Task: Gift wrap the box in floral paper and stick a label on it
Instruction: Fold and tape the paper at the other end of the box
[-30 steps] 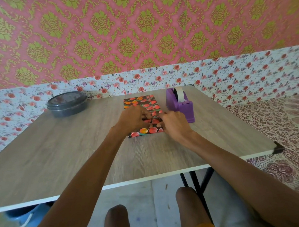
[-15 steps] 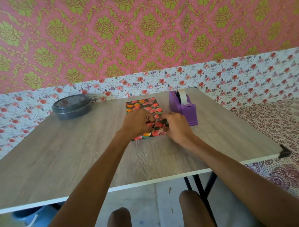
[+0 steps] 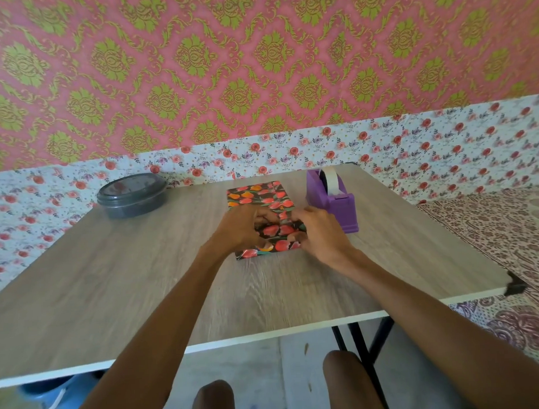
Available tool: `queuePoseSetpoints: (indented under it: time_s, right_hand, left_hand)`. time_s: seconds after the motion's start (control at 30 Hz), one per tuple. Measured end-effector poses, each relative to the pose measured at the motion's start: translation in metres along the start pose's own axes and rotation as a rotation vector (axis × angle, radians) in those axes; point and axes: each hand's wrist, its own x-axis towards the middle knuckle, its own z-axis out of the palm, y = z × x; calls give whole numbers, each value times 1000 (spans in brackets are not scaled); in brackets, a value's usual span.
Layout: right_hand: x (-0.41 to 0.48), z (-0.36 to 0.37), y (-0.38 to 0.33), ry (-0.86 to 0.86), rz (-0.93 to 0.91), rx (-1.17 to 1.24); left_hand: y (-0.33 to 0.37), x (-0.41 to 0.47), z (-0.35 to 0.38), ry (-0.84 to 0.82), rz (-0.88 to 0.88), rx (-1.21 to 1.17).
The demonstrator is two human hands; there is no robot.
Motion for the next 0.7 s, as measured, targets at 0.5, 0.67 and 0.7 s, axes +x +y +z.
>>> queuePoseSetpoints:
  time_s: [0.5,0.67,0.7]
  right_hand:
    - [31,-35,-16,-146,487,1281]
    - [28,-33,-14,-253,641,1461]
    - [26,-33,-12,-294,660,1424]
  left_hand:
    - [-50,-33,-46,608,-330,-991]
    - [-68,-40,-44,547,-355,-1103]
    - [-73,-41,-42,546,-328,-1071]
